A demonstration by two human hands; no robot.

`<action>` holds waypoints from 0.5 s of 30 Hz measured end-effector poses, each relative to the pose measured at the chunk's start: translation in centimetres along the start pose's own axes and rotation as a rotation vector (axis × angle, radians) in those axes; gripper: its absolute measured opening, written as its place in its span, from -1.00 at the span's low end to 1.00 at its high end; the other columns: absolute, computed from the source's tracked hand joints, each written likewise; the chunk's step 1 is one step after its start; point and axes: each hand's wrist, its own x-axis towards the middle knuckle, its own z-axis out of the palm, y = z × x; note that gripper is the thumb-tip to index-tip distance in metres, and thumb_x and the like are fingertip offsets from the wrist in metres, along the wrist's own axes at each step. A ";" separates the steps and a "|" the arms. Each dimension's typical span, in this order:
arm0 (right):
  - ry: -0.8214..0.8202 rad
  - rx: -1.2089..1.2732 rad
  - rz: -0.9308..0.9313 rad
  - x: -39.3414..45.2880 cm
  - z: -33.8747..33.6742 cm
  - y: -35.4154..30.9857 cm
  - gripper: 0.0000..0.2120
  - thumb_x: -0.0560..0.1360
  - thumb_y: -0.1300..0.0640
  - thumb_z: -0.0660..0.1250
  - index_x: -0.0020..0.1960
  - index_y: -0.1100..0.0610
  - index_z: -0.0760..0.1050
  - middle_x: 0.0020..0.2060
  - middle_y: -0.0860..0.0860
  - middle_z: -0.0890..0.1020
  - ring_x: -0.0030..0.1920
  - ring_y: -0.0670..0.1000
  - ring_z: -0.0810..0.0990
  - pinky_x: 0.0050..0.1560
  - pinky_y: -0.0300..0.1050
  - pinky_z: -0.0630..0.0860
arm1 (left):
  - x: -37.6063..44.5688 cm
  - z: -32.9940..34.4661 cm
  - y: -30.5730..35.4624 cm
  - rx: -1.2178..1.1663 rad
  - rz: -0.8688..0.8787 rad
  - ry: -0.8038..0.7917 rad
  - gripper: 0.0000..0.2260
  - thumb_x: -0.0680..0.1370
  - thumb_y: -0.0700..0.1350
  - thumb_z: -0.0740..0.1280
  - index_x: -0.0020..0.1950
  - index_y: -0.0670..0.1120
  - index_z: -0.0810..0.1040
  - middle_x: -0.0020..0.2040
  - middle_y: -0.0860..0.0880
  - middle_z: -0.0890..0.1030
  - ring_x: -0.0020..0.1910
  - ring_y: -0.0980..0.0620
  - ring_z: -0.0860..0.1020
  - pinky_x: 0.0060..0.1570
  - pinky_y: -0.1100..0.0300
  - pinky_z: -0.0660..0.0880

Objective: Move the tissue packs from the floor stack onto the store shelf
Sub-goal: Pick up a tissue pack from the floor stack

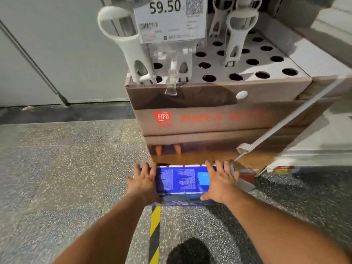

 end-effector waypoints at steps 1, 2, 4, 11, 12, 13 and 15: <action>-0.037 0.018 0.007 0.1 -0.2 0.0 0.32 0.19 -0.37 0.57 0.64 -0.10 -0.21 0.62 0.04 -0.06 0.60 0.22 -0.20 0.47 0.46 0.02 | 0.1 0.0 -0.1 -0.018 -0.003 -0.017 0.28 0.20 0.43 0.51 0.62 0.04 -0.23 0.61 -0.04 -0.04 0.58 -0.25 -0.12 0.41 -0.38 0.23; -0.076 0.035 0.010 0.2 -0.3 0.1 0.34 0.19 -0.34 0.60 0.63 -0.11 -0.24 0.63 0.02 -0.13 0.60 0.22 -0.26 0.45 0.49 0.00 | 0.2 0.1 -0.1 -0.044 -0.009 -0.034 0.27 0.23 0.40 0.53 0.62 0.04 -0.24 0.63 -0.03 -0.12 0.59 -0.24 -0.19 0.43 -0.38 0.20; -0.090 0.037 0.008 0.6 0.1 0.2 0.33 0.22 -0.25 0.63 0.63 -0.11 -0.26 0.63 -0.02 -0.17 0.60 0.21 -0.29 0.43 0.52 0.02 | 0.6 0.2 0.0 -0.079 -0.016 -0.030 0.25 0.26 0.35 0.55 0.63 0.02 -0.23 0.64 0.00 -0.17 0.59 -0.21 -0.25 0.44 -0.37 0.19; 0.036 0.031 0.012 -0.6 -0.4 0.1 0.10 0.24 -0.09 0.60 0.57 -0.15 -0.03 0.49 -0.04 0.20 0.48 0.15 0.09 0.32 0.31 0.33 | -0.7 -0.2 -0.3 -0.154 -0.015 0.100 0.01 0.23 0.14 0.57 0.56 0.05 0.11 0.37 0.01 0.28 0.43 -0.15 0.15 0.28 -0.22 0.42; 0.031 0.034 0.017 -1.3 -1.1 0.0 0.10 0.24 -0.09 0.60 0.57 -0.15 -0.02 0.48 -0.04 0.20 0.47 0.15 0.10 0.31 0.29 0.35 | -1.6 -0.9 -0.3 -0.160 -0.014 0.108 -0.01 0.24 0.12 0.56 0.55 0.05 0.11 0.36 0.01 0.28 0.42 -0.14 0.15 0.26 -0.21 0.42; 0.022 0.031 0.022 -2.3 -2.1 -0.1 0.10 0.24 -0.09 0.59 0.58 -0.14 -0.02 0.48 -0.04 0.21 0.46 0.15 0.11 0.29 0.27 0.36 | -2.7 -1.8 -0.3 -0.166 -0.012 0.119 -0.04 0.24 0.11 0.55 0.53 0.06 0.13 0.34 0.02 0.29 0.39 -0.13 0.16 0.24 -0.18 0.43; 0.016 0.014 0.008 -4.4 -4.9 -0.5 0.10 0.24 -0.10 0.59 0.58 -0.14 -0.01 0.46 -0.03 0.22 0.44 0.14 0.13 0.28 0.25 0.36 | -5.5 -4.3 -0.7 -0.178 -0.018 0.136 -0.10 0.24 0.10 0.53 0.49 0.08 0.17 0.30 0.04 0.30 0.34 -0.10 0.18 0.18 -0.14 0.44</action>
